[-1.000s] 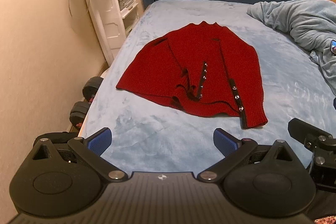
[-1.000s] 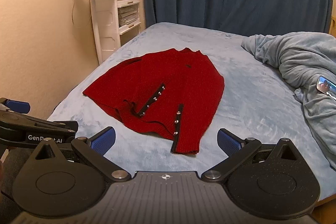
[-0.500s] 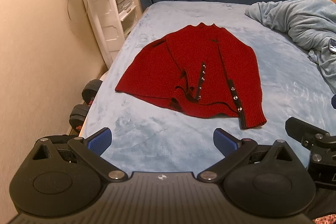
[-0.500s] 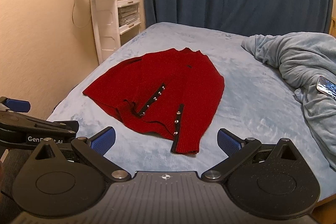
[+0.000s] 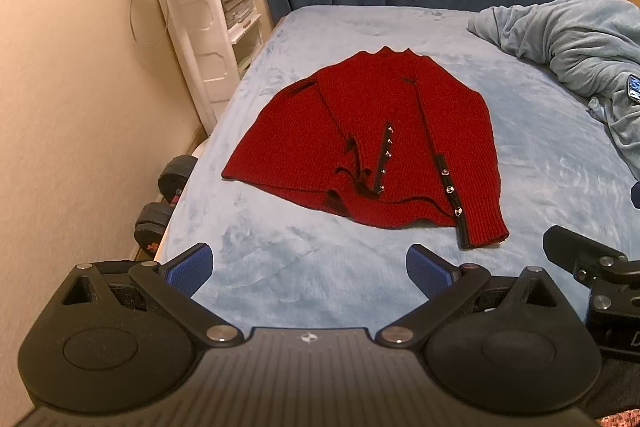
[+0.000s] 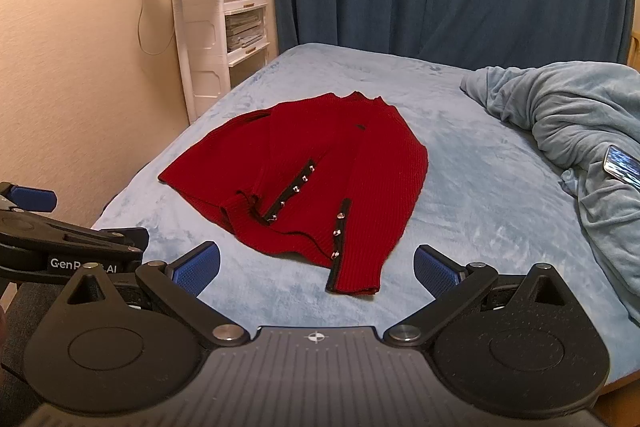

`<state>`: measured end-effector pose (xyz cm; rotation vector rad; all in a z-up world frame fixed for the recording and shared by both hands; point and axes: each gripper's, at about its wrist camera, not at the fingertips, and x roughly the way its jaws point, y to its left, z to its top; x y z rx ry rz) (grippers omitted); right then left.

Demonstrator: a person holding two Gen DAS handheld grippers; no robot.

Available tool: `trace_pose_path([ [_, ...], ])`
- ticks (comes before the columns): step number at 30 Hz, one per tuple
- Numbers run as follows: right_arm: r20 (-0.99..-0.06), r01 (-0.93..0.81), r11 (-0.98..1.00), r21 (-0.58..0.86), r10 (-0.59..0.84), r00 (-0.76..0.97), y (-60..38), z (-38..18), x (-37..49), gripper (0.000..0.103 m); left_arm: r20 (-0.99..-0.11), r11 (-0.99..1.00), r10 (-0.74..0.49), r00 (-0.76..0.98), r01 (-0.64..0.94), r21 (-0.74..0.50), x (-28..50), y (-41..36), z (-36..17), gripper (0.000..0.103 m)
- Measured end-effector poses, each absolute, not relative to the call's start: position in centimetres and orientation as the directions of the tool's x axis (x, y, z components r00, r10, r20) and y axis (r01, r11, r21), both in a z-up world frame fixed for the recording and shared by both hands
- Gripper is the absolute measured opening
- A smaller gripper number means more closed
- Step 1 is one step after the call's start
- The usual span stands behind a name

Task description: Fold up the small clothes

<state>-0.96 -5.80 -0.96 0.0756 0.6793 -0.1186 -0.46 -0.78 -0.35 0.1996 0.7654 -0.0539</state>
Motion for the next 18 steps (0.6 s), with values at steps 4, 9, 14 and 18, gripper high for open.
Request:
trace_pose_path([
  [4, -0.631, 0.134, 0.99, 0.031, -0.085, 0.771, -5.74, -0.92, -0.96, 0.102, -0.699, 0.979, 0.026, 0.714, 0.124, 0.162, -0.43, -0.82, -0.26, 0.103],
  [9, -0.632, 0.13, 0.991, 0.031, -0.081, 0.771, -5.66, -0.93, -0.91, 0.102, -0.699, 0.977, 0.033, 0.715, 0.123, 0.172, -0.47, -0.84, 0.03, 0.103],
  [14, -0.634, 0.124, 0.992, 0.026, -0.08, 0.769, -5.55, -0.97, -0.69, 0.102, -0.704, 0.979, 0.037, 0.709, 0.115, 0.167, -0.29, -0.68, -0.06, 0.103],
  [18, -0.638, 0.127, 0.992, 0.027, -0.081, 0.766, -5.64, -1.03, -0.59, 0.102, -0.707, 0.978, 0.035, 0.706, 0.12, 0.168, -0.25, -0.78, -0.15, 0.103],
])
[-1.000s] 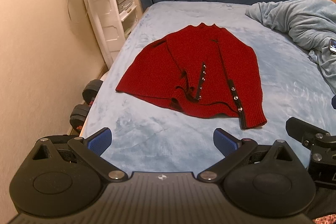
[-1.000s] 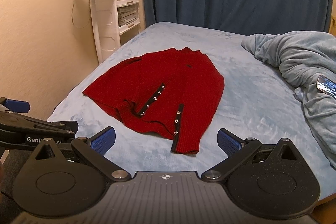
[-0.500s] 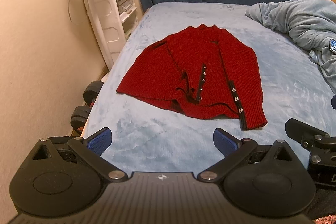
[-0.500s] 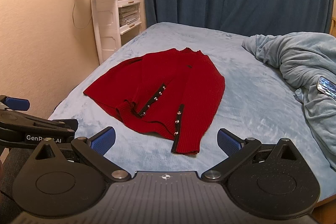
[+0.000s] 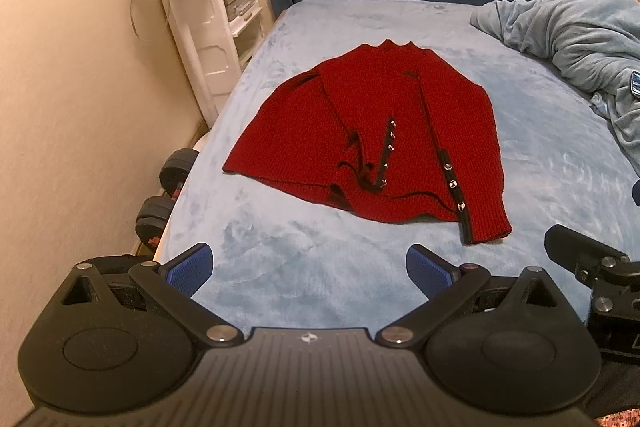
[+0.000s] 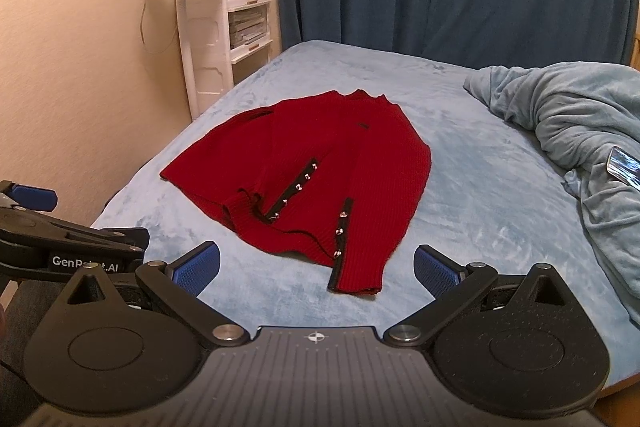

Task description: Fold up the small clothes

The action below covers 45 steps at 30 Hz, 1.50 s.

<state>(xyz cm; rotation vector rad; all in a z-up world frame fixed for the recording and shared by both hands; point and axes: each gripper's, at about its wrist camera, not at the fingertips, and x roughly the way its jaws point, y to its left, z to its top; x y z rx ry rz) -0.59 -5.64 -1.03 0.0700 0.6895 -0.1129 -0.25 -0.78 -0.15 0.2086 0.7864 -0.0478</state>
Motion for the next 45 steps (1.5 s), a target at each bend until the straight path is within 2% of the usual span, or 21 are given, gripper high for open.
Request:
trace_pose_path([
  [19, -0.688, 0.137, 0.989, 0.047, -0.067, 0.722, -6.3, -2.8, 0.9, 0.102, -0.748, 0.978, 0.035, 0.663, 0.133, 0.163, 1.1, -1.2, -2.0, 0.103],
  [28, -0.798, 0.344, 0.919, 0.193, -0.057, 0.601, -11.4, -7.6, 3.8, 0.102, -0.829, 0.977, 0.021, 0.558, 0.163, 0.135, 3.7, -1.5, -5.2, 0.103],
  [32, -0.833, 0.395, 0.894, 0.21, -0.048, 0.552, -13.1, -10.1, 6.2, 0.102, -0.861, 0.978, 0.027, 0.509, 0.163, 0.127, 5.5, -1.5, -6.7, 0.103],
  [39, -0.852, 0.358, 0.926, 0.12, -0.089, 0.516, -15.0, -14.3, 13.6, 0.102, -0.891, 0.981, 0.05, 0.451, 0.147, 0.13, 8.7, -1.6, -9.0, 0.103],
  [45, -0.904, 0.323, 0.946, -0.006, -0.143, 0.403, -17.2, -21.1, 23.9, 0.102, -0.907, 0.98, 0.077, 0.414, 0.136, 0.146, 11.1, -1.5, -10.5, 0.103],
])
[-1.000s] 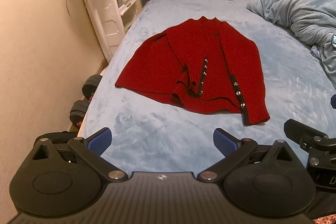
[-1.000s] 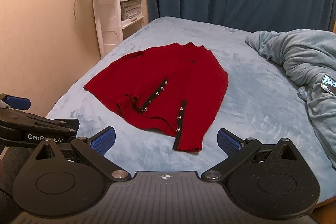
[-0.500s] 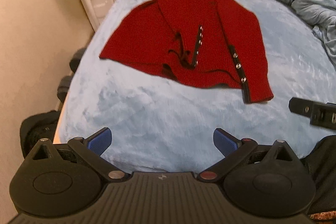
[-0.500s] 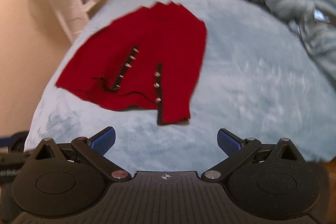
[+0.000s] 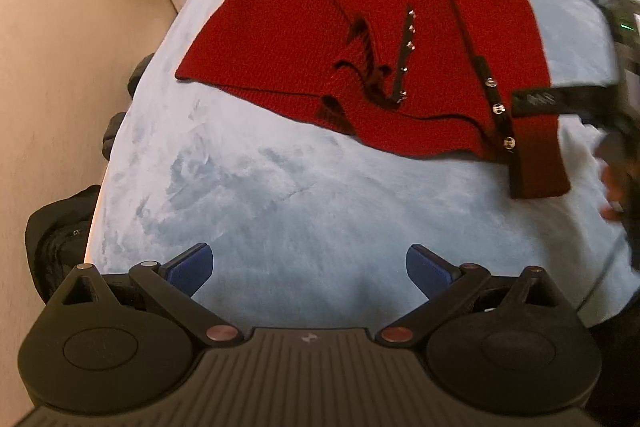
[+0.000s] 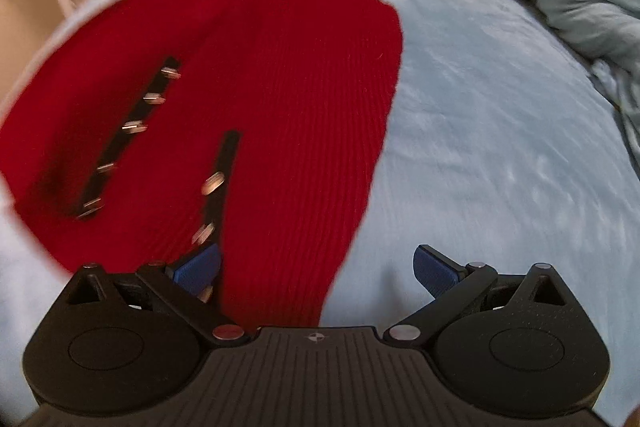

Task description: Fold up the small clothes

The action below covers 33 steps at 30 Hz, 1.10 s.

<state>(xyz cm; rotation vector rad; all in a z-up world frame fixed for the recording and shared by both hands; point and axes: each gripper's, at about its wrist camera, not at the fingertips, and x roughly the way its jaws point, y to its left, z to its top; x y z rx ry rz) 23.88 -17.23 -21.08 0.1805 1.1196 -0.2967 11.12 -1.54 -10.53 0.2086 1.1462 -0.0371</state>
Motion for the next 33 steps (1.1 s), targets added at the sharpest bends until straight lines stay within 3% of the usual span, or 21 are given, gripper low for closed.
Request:
trace_pose_path([
  [2, -0.92, 0.313, 0.949, 0.033, -0.094, 0.381, -17.9, -22.5, 26.0, 0.101, -0.909, 0.981, 0.09, 0.406, 0.124, 0.152, 12.1, -1.2, -10.6, 0.103],
  [3, -0.917, 0.305, 0.95, 0.061, -0.067, 0.393, -18.4, -22.4, 26.5, 0.095, -0.907, 0.981, 0.099, 0.41, 0.112, 0.158, 12.6, -0.9, -10.5, 0.103],
  [4, -0.903, 0.286, 0.953, 0.105, -0.029, 0.429, -19.0, -21.6, 26.6, 0.061, -0.903, 0.981, 0.11, 0.416, 0.101, 0.166, 13.0, -0.7, -10.3, 0.103],
  [6, -0.893, 0.296, 0.951, 0.091, -0.054, 0.447, -20.7, -19.6, 26.4, 0.018, -0.889, 0.979, 0.13, 0.439, 0.085, 0.184, 14.0, -0.4, -10.1, 0.103],
  [8, -0.859, 0.303, 0.942, 0.145, -0.033, 0.512, -23.9, -17.2, 25.7, 0.017, -0.876, 0.975, 0.145, 0.46, 0.085, 0.206, 15.2, -0.5, -9.9, 0.103],
  [12, -0.748, 0.415, 0.903, -0.112, -0.351, 0.564, -31.9, -12.7, 25.4, 0.017, -0.85, 0.969, 0.116, 0.514, 0.13, 0.211, 17.9, -2.5, -9.4, 0.103],
  [14, -0.661, 0.585, 0.772, -0.25, -0.578, 0.48, -38.7, -11.2, 26.0, 0.017, -0.839, 0.968, 0.086, 0.537, 0.155, 0.198, 19.6, -3.7, -9.0, 0.103],
  [15, -0.65, 0.648, 0.719, -0.252, -0.622, 0.437, -41.4, -10.7, 26.0, 0.021, -0.835, 0.968, 0.068, 0.546, 0.166, 0.188, 20.3, -4.2, -8.8, 0.103],
  [16, -0.669, 0.701, 0.681, -0.21, -0.623, 0.405, -44.2, -10.2, 25.8, 0.033, -0.83, 0.968, 0.052, 0.555, 0.177, 0.18, 21.3, -4.8, -8.8, 0.103],
  [18, -0.711, 0.748, 0.654, -0.112, -0.579, 0.4, -46.1, -9.9, 24.9, 0.051, -0.824, 0.966, 0.028, 0.565, 0.198, 0.169, 22.7, -5.7, -9.1, 0.103],
  [19, -0.724, 0.724, 0.689, -0.047, -0.523, 0.45, -45.4, -10.0, 24.2, 0.063, -0.828, 0.966, 0.015, 0.56, 0.206, 0.156, 23.8, -6.1, -9.5, 0.103],
  [21, -0.757, 0.607, 0.79, 0.089, -0.342, 0.556, -42.3, -11.3, 22.7, 0.076, -0.847, 0.965, -0.034, 0.531, 0.238, 0.11, 26.1, -6.9, -10.6, 0.103],
  [24, -0.815, 0.415, 0.844, 0.341, 0.045, 0.578, -35.6, -16.3, 21.1, 0.08, -0.89, 0.953, -0.09, 0.448, 0.299, 0.054, 30.0, -8.5, -13.2, 0.103],
  [26, -0.83, 0.38, 0.816, 0.436, 0.202, 0.519, -30.7, -20.4, 20.4, 0.08, -0.932, 0.945, -0.129, 0.338, 0.328, -0.012, 32.6, -9.7, -15.6, 0.1],
  [28, -0.842, 0.373, 0.803, 0.464, 0.269, 0.468, -26.3, -23.4, 20.4, 0.085, -0.942, 0.946, -0.149, 0.301, 0.321, -0.047, 34.6, -10.2, -16.6, 0.058],
  [29, -0.835, 0.374, 0.829, 0.417, 0.187, 0.517, -23.9, -23.4, 19.8, 0.091, -0.943, 0.954, -0.117, 0.313, 0.299, -0.02, 35.2, -10.2, -16.4, 0.027],
  [30, -0.811, 0.327, 0.86, 0.391, 0.155, 0.564, -22.0, -22.8, 19.5, 0.084, -0.942, 0.96, -0.109, 0.318, 0.279, -0.016, 35.7, -9.9, -15.8, 0.026],
  [31, -0.786, 0.226, 0.876, 0.426, 0.234, 0.573, -20.3, -22.5, 19.5, 0.036, -0.932, 0.97, -0.136, 0.337, 0.238, -0.056, 36.1, -8.8, -14.4, 0.025],
  [32, -0.79, 0.183, 0.887, 0.424, 0.263, 0.555, -19.2, -22.2, 19.6, 0.016, -0.916, 0.974, -0.161, 0.367, 0.207, -0.088, 36.4, -7.6, -12.9, 0.022],
  [33, -0.797, 0.167, 0.895, 0.413, 0.266, 0.542, -19.0, -21.7, 19.7, 0.017, -0.898, 0.978, -0.171, 0.406, 0.18, -0.105, 36.6, -6.3, -11.2, 0.014],
])
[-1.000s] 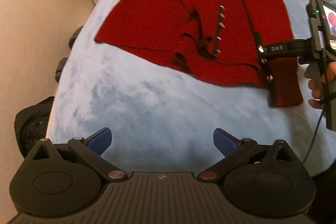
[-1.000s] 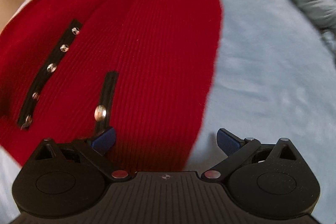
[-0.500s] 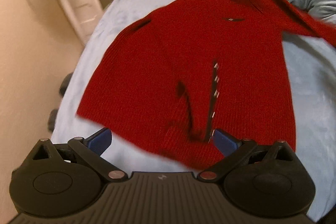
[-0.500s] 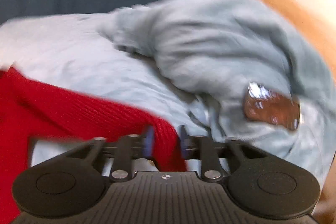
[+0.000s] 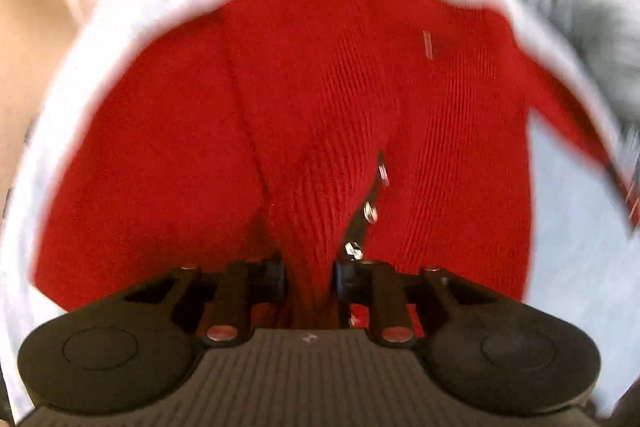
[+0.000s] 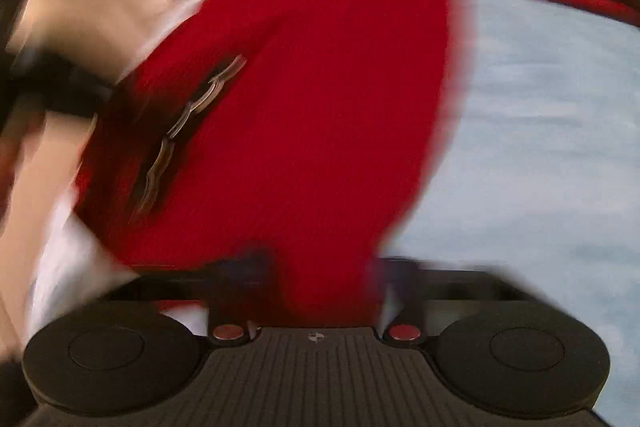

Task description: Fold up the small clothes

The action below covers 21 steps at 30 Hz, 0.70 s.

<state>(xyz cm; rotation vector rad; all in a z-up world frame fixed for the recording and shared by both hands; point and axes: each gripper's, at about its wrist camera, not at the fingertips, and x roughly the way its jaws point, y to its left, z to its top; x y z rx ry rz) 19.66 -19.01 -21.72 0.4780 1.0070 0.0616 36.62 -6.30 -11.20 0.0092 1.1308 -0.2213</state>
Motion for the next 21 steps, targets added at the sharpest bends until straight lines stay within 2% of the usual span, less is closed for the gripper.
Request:
trace_pose_path([
  [1, -0.788, 0.151, 0.9, 0.408, 0.264, 0.556, -19.6, -20.6, 19.4, 0.016, -0.87, 0.983, -0.169, 0.463, 0.147, -0.113, 37.1, -4.4, -8.8, 0.011],
  [4, -0.776, 0.198, 0.901, 0.386, 0.201, 0.598, -25.9, -16.7, 17.3, 0.016, -0.772, 0.999, -0.045, 0.634, 0.035, -0.03, 38.8, 0.7, -1.7, 0.011],
  [6, -0.774, 0.264, 0.896, 0.356, 0.125, 0.62, -31.7, -14.7, 15.5, 0.015, -0.729, 0.998, 0.012, 0.684, -0.053, -0.033, 40.7, 4.9, 2.1, 0.011],
  [8, -0.778, 0.352, 0.864, 0.361, 0.071, 0.624, -37.8, -14.0, 14.0, 0.014, -0.675, 0.993, 0.096, 0.731, -0.12, 0.011, 42.0, 7.3, 4.4, 0.012],
  [10, -0.796, 0.409, 0.864, 0.295, -0.015, 0.606, -41.0, -14.5, 13.7, 0.015, -0.622, 0.975, 0.205, 0.756, -0.214, 0.062, 43.8, 9.5, 4.9, 0.018],
  [11, -0.807, 0.424, 0.851, 0.311, 0.001, 0.59, -42.5, -15.4, 13.7, 0.016, -0.616, 0.967, 0.23, 0.753, -0.249, 0.056, 44.5, 10.3, 4.4, 0.03],
  [12, -0.827, 0.481, 0.805, 0.348, 0.021, 0.562, -44.2, -16.9, 14.0, 0.018, -0.62, 0.961, 0.241, 0.747, -0.272, 0.046, 44.9, 10.8, 3.6, 0.049],
  [13, -0.842, 0.527, 0.762, 0.376, 0.044, 0.538, -44.7, -17.9, 14.1, 0.026, -0.647, 0.958, 0.239, 0.725, -0.285, 0.034, 45.3, 10.8, 2.3, 0.06],
  [14, -0.852, 0.549, 0.743, 0.384, 0.055, 0.521, -44.8, -18.6, 14.2, 0.031, -0.675, 0.962, 0.217, 0.705, -0.273, 0.025, 45.2, 10.9, 0.9, 0.078],
  [15, -0.86, 0.555, 0.744, 0.372, 0.052, 0.507, -44.8, -19.1, 14.3, 0.04, -0.703, 0.969, 0.188, 0.686, -0.247, 0.019, 45.0, 10.5, -0.5, 0.088],
  [18, -0.857, 0.562, 0.749, 0.351, 0.014, 0.516, -42.4, -19.8, 13.1, 0.061, -0.779, 0.997, 0.065, 0.623, -0.074, 0.024, 41.8, 7.9, -5.9, 0.09],
  [21, -0.845, 0.594, 0.698, 0.401, 0.031, 0.534, -42.8, -21.2, 11.9, 0.067, -0.864, 0.995, -0.087, 0.495, 0.082, -0.053, 37.7, 4.9, -11.6, 0.09],
])
